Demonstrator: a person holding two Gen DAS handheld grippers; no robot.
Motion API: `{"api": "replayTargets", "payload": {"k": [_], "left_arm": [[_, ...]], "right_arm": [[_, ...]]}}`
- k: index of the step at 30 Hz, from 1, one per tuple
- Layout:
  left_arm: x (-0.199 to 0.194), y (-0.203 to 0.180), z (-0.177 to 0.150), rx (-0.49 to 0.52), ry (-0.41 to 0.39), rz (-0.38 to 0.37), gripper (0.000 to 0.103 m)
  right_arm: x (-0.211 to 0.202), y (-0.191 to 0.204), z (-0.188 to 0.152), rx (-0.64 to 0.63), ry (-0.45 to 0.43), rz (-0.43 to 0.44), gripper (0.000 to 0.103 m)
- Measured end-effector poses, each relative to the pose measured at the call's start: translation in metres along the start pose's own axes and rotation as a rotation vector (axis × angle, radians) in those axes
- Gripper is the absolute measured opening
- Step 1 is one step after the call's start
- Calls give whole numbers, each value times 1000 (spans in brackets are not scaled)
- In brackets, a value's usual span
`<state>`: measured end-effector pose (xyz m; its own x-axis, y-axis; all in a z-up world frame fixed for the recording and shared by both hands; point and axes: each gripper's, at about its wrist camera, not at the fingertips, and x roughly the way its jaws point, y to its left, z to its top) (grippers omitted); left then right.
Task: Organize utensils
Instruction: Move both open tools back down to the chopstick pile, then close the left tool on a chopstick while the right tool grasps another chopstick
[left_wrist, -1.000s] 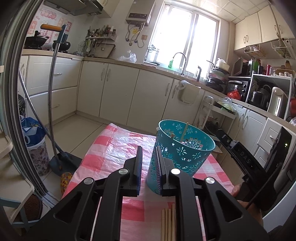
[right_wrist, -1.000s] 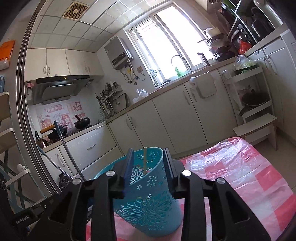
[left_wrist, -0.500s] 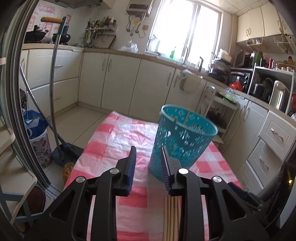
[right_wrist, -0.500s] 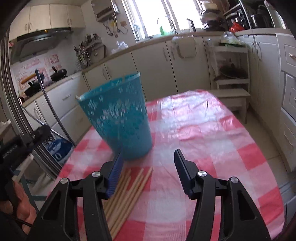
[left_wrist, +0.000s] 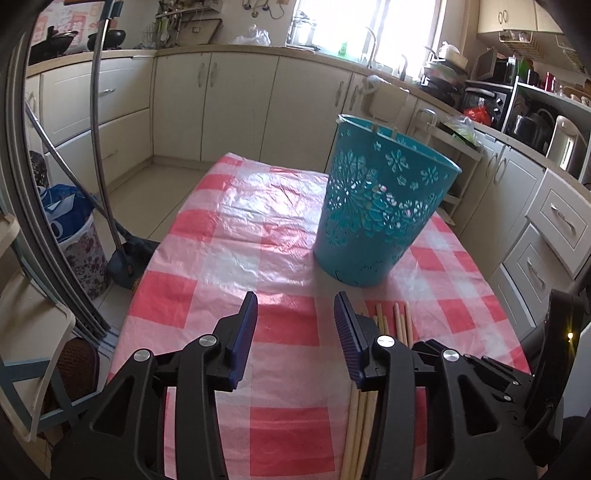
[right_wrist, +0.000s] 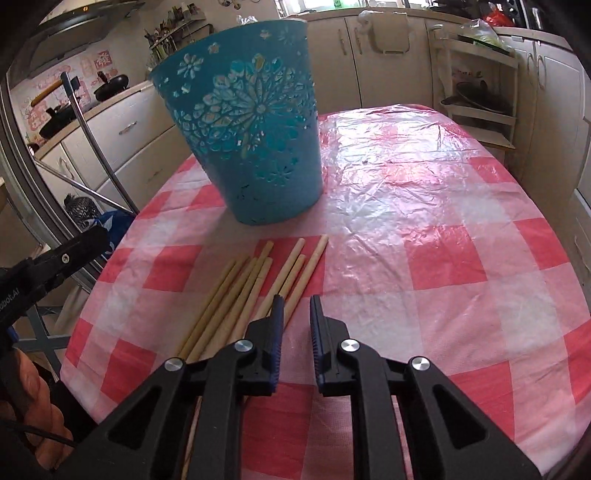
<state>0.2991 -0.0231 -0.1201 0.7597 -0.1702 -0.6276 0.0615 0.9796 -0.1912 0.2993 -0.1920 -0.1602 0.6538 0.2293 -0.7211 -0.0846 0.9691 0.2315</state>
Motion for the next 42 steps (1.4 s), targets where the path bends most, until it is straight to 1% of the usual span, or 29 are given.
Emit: {"api": "replayTargets", "payload": {"k": [4, 7, 9, 13, 15, 18, 22, 25, 28, 29, 31, 33, 34, 37, 39, 40, 41, 42], "left_arm": [[10, -8, -2, 46, 57, -14, 42], [22, -16, -5, 92, 116, -22, 42], [30, -22, -9, 126, 157, -19, 42], [43, -30, -12, 173, 215, -16, 42], [49, -33, -14, 193, 239, -6, 42], [58, -36, -15, 218, 270, 3, 42], [61, -38, -13, 230, 281, -4, 42], [65, -43, -13, 246, 294, -1, 42], [68, -48, -14, 278, 307, 16, 42], [68, -50, -14, 288, 308, 19, 41], [68, -52, -12, 297, 313, 16, 34], [68, -52, -11, 301, 321, 13, 32], [69, -52, -10, 305, 326, 12, 32], [73, -55, -8, 326, 346, 16, 32], [76, -56, -5, 321, 356, 14, 31], [78, -56, -4, 318, 357, 12, 22], [77, -55, -4, 314, 356, 11, 17], [77, -54, -3, 308, 359, 7, 12]], "right_arm": [[1, 5, 1, -52, 16, -33, 14], [0, 0, 1, -34, 31, -7, 14], [0, 0, 3, -47, 35, -15, 11], [-1, -1, 4, -79, 48, -33, 11], [-3, -5, 3, -74, 52, -15, 11], [-4, -9, 1, -76, 52, 1, 11], [-8, -16, 1, -69, 55, 1, 11], [-9, -20, 2, -57, 55, -1, 19], [-9, -23, 2, -45, 55, 7, 19], [-9, -24, 2, -42, 56, 12, 19], [-10, -25, 2, -41, 61, 15, 18], [-11, -27, 3, -43, 66, 13, 18], [-11, -27, 4, -41, 66, 9, 18], [-9, -28, 8, -31, 62, -14, 26], [-6, -27, 10, -35, 60, -23, 26], [-5, -26, 10, -45, 59, -27, 25], [-5, -24, 10, -60, 63, -32, 15], [-4, -22, 10, -84, 77, -29, 11]]}}
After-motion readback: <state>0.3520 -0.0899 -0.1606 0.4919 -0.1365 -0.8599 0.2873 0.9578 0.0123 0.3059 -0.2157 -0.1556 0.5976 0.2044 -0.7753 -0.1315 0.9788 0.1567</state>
